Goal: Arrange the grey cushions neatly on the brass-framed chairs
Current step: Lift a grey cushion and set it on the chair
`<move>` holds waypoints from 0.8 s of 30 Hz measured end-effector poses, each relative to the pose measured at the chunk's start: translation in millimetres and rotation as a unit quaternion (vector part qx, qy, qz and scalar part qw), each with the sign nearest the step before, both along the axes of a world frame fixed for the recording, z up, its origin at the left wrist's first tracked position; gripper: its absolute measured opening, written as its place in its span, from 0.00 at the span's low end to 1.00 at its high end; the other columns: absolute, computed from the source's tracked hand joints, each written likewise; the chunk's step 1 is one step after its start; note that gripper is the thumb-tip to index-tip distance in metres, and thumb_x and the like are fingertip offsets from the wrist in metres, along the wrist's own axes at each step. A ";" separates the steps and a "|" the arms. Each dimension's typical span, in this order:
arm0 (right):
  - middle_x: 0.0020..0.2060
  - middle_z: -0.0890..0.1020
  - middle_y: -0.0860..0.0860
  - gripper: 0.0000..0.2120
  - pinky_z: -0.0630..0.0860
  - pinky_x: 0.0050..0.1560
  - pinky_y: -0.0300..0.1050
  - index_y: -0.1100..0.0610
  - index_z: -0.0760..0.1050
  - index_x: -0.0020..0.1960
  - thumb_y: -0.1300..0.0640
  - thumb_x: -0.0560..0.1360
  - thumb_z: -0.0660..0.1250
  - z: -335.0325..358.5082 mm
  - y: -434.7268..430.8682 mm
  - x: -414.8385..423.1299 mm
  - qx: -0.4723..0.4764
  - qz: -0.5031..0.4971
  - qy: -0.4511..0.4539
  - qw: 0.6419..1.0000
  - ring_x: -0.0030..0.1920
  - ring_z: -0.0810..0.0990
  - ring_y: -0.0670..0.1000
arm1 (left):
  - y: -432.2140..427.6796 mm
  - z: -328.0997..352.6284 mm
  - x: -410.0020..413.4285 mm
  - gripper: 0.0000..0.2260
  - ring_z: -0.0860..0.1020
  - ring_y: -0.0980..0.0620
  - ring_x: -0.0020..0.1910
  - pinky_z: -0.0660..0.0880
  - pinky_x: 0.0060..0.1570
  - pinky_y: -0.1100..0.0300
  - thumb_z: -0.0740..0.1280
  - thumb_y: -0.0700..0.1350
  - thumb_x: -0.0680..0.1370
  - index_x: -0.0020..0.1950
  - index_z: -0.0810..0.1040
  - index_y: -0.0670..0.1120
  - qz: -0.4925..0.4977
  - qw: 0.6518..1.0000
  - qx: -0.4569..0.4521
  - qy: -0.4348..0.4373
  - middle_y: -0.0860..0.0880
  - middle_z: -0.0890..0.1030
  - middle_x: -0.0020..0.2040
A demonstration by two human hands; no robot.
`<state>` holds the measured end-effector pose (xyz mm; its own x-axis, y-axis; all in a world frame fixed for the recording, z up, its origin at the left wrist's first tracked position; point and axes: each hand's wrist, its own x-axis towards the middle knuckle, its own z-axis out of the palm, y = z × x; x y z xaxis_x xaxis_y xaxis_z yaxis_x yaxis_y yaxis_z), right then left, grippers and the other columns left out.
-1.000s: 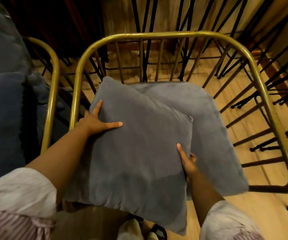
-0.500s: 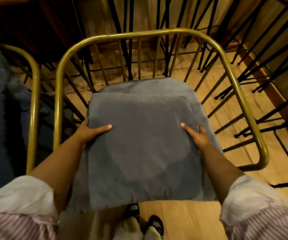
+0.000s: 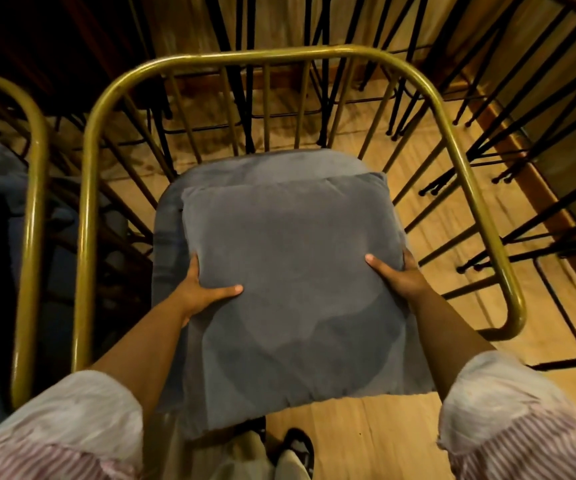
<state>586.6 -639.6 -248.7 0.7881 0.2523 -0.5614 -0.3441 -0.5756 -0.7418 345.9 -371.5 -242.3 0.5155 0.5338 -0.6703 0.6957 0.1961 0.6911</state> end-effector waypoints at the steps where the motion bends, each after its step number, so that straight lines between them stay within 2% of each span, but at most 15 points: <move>1: 0.73 0.67 0.51 0.46 0.70 0.66 0.52 0.47 0.56 0.77 0.42 0.66 0.75 0.1 0.5 0.8 -0.008 0.001 -0.001 1.000 0.70 0.69 0.57 | 2.1 -0.8 0.3 0.55 0.63 0.44 0.74 0.64 0.72 0.44 0.79 0.48 0.65 0.78 0.43 0.56 -0.003 1.000 -0.001 0.010 0.49 0.59 0.77; 5: 0.73 0.67 0.53 0.45 0.68 0.70 0.55 0.49 0.56 0.77 0.41 0.67 0.74 3.3 7.0 -0.2 -0.047 0.015 -0.033 0.998 0.71 0.68 0.59 | 1.0 -1.7 6.0 0.54 0.62 0.42 0.75 0.63 0.72 0.45 0.77 0.48 0.68 0.78 0.39 0.51 -0.009 0.999 0.012 0.030 0.46 0.58 0.78; 7: 0.74 0.67 0.56 0.42 0.65 0.71 0.56 0.52 0.55 0.77 0.40 0.71 0.69 1.7 13.5 -9.6 -0.086 0.026 -0.071 0.993 0.72 0.67 0.61 | -6.3 1.3 9.6 0.51 0.62 0.40 0.74 0.62 0.72 0.45 0.74 0.48 0.70 0.78 0.38 0.49 -0.009 0.999 0.030 0.040 0.44 0.59 0.78; 10: 0.76 0.59 0.61 0.40 0.58 0.74 0.60 0.53 0.47 0.79 0.36 0.75 0.58 2.3 22.6 -31.5 -0.194 0.056 -0.090 0.975 0.75 0.60 0.64 | -18.8 17.2 5.7 0.45 0.65 0.39 0.73 0.65 0.70 0.46 0.70 0.52 0.74 0.79 0.41 0.47 -0.043 0.995 0.060 0.060 0.43 0.61 0.77; 12: 0.77 0.53 0.63 0.39 0.55 0.75 0.60 0.54 0.46 0.79 0.37 0.76 0.57 13.1 27.5 -50.0 -0.234 0.095 -0.092 0.963 0.76 0.55 0.64 | -27.8 31.9 -2.1 0.42 0.66 0.41 0.73 0.66 0.70 0.48 0.69 0.52 0.74 0.79 0.46 0.46 -0.064 0.995 0.059 0.048 0.43 0.64 0.76; 15: 0.77 0.55 0.64 0.37 0.53 0.76 0.57 0.58 0.52 0.78 0.40 0.77 0.58 42.1 39.8 -83.3 -0.195 0.166 -0.096 0.962 0.77 0.54 0.64 | -40.7 74.4 -30.1 0.37 0.66 0.44 0.73 0.66 0.69 0.54 0.69 0.48 0.76 0.78 0.52 0.45 -0.054 0.997 0.061 0.004 0.44 0.64 0.76; 18: 0.75 0.61 0.65 0.34 0.57 0.75 0.54 0.62 0.54 0.77 0.46 0.79 0.60 74.3 67.0 -120.2 -0.119 0.222 -0.090 0.964 0.75 0.60 0.63 | -40.1 112.8 -68.4 0.44 0.67 0.45 0.72 0.65 0.70 0.53 0.72 0.60 0.69 0.77 0.57 0.44 -0.032 0.994 0.105 -0.008 0.45 0.66 0.74; 21: 0.74 0.63 0.64 0.33 0.58 0.74 0.50 0.63 0.56 0.77 0.47 0.79 0.60 108.0 106.1 -164.1 -0.064 0.279 -0.095 0.953 0.75 0.62 0.61 | -27.8 152.2 -113.1 0.31 0.67 0.52 0.70 0.64 0.68 0.57 0.68 0.49 0.76 0.75 0.60 0.44 -0.001 0.985 0.174 -0.016 0.52 0.62 0.72; 24: 0.74 0.64 0.61 0.30 0.58 0.72 0.45 0.64 0.59 0.75 0.48 0.80 0.59 138.6 146.3 -208.2 -0.022 0.342 -0.112 0.933 0.75 0.63 0.58 | -2.8 180.4 -157.8 0.31 0.65 0.47 0.73 0.62 0.69 0.57 0.66 0.51 0.77 0.76 0.60 0.44 0.029 0.973 0.227 -0.002 0.45 0.65 0.75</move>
